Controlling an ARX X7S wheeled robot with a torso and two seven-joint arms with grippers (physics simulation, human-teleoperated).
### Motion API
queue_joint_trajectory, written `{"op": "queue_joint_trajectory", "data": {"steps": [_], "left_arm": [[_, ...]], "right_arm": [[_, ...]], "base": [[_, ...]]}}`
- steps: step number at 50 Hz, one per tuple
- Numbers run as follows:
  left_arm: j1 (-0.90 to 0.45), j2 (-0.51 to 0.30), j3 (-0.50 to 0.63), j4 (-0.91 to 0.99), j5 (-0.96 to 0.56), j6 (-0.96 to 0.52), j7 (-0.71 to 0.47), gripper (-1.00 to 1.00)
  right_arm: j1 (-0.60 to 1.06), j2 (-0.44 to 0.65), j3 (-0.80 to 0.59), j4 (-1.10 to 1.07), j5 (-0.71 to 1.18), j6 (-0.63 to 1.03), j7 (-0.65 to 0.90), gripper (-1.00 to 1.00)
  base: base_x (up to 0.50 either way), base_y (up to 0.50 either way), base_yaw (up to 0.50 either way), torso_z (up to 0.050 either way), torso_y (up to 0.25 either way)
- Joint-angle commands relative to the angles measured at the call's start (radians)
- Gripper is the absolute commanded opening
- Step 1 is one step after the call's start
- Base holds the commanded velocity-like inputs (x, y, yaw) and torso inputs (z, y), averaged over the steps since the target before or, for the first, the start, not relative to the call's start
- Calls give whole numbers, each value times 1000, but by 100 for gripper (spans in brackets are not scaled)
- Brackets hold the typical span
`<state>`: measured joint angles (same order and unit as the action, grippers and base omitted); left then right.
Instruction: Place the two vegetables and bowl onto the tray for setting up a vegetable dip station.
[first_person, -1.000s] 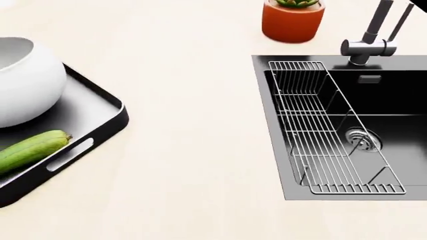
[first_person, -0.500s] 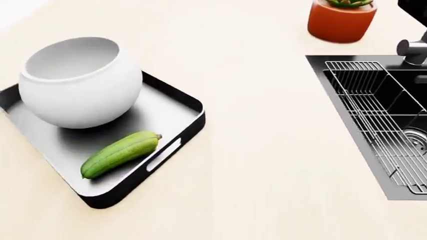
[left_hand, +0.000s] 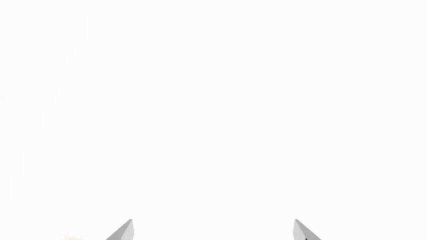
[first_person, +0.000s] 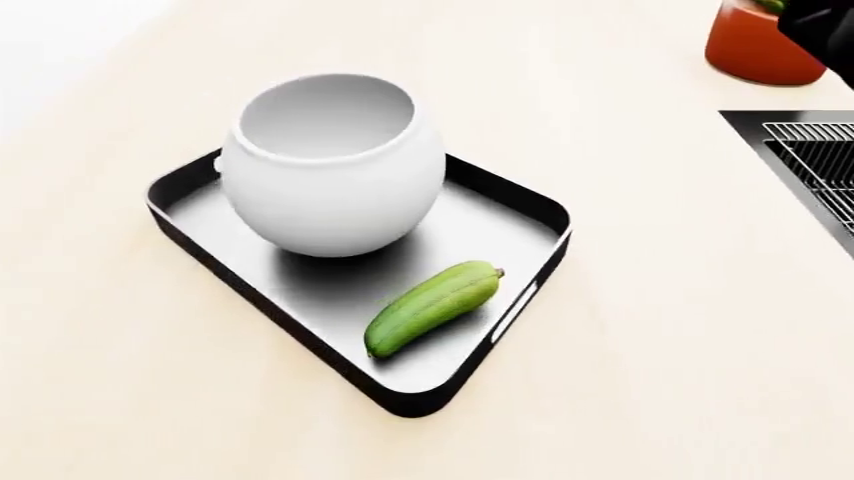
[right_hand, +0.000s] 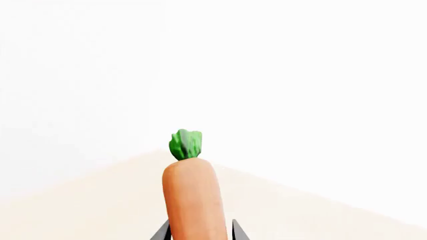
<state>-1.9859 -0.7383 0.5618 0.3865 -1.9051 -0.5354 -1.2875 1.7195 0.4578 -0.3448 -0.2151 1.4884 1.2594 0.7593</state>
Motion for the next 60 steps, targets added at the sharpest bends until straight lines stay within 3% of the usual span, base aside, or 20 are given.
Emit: {"op": "queue_joint_trajectory", "data": {"steps": [1, 17, 26, 31, 37, 42, 50, 51, 56, 60], "left_arm": [[0, 2, 1, -2, 0, -1, 1, 100], [-11, 0, 1, -5, -9, -5, -11, 100], [-17, 0, 0, -11, -9, -7, -10, 100], [-9, 0, 0, -10, -2, -4, -5, 100], [-10, 0, 0, -12, -3, -4, -6, 100], [-5, -3, -1, -10, -2, -2, -5, 100], [-6, -3, -1, -10, -3, -4, -6, 100], [-7, -1, 0, -9, -6, -4, -8, 100], [-5, -1, 0, -11, -3, -3, -7, 100], [-6, 0, 1, -10, -1, -5, -5, 100]], "right_arm": [[-10, 8, 2, -3, -11, -16, -7, -100], [-137, 23, 109, 65, 62, -111, 92, -100], [-227, 15, 178, 89, 175, -162, 234, -100], [-190, 21, 70, 224, 339, -83, 568, -100], [-154, -13, 46, 259, 363, -97, 618, -100], [-201, -70, 114, 288, 500, -253, 764, -100], [-172, -55, 60, 293, 520, -251, 795, -100], [-174, -26, 4, 277, 552, -377, 811, -100], [-122, 87, -227, 233, 640, -630, 810, -100], [-104, 121, -316, 213, 670, -686, 805, -100]], "base": [[-1, 500, 0, 0, 0], [0, 81, 0, 0, 0], [0, 0, 0, 0, 0], [0, 0, 0, 0, 0], [0, 0, 0, 0, 0], [0, 0, 0, 0, 0], [0, 0, 0, 0, 0], [0, 0, 0, 0, 0], [0, 0, 0, 0, 0], [0, 0, 0, 0, 0]]}}
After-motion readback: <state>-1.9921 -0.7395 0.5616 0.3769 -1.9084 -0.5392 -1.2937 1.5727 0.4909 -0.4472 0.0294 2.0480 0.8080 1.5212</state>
